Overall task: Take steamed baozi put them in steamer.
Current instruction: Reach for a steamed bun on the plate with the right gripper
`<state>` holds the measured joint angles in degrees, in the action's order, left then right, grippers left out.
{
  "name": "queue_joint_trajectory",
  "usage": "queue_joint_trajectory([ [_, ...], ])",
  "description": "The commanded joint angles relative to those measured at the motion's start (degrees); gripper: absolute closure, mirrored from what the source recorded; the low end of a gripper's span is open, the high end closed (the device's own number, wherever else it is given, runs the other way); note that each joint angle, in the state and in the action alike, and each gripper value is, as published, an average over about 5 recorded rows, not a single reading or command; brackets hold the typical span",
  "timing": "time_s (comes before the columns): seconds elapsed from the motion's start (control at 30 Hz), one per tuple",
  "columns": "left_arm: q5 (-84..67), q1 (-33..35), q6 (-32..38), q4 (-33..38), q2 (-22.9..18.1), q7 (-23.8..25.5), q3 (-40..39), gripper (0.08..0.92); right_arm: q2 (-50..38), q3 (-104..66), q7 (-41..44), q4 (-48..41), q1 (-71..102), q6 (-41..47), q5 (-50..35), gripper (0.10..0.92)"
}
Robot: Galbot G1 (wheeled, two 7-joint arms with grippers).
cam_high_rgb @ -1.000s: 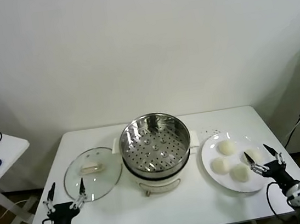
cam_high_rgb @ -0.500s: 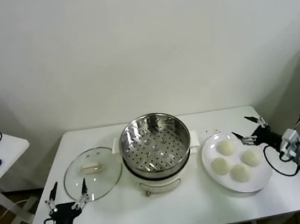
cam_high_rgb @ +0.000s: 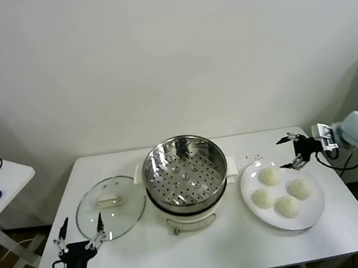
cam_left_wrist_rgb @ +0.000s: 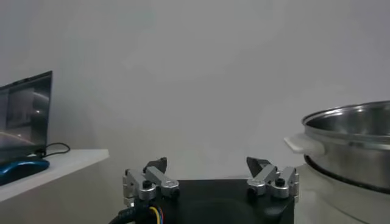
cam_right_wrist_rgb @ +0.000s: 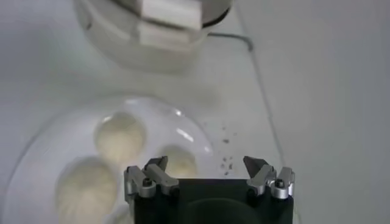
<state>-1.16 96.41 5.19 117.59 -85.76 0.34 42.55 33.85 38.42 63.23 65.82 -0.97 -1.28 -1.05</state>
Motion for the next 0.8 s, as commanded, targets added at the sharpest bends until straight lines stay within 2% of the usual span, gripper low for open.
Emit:
queue_joint_trajectory([
  [0.03,0.0,-0.2,-0.2,0.0,0.1,-0.2,0.1,0.177,6.3,18.3,9.3,-10.2,-17.5,-4.2,9.5,0.203],
  [0.2,-0.2,-0.4,-0.5,0.1,0.0,-0.2,0.3,0.177,10.4,18.4,8.1,-11.7,-14.5,-3.7,10.0,0.203],
  [0.8,0.6,-1.0,-1.7,0.0,-0.4,-0.9,0.4,0.177,16.2,7.6,1.4,-15.6,-0.5,-4.2,13.6,0.203],
])
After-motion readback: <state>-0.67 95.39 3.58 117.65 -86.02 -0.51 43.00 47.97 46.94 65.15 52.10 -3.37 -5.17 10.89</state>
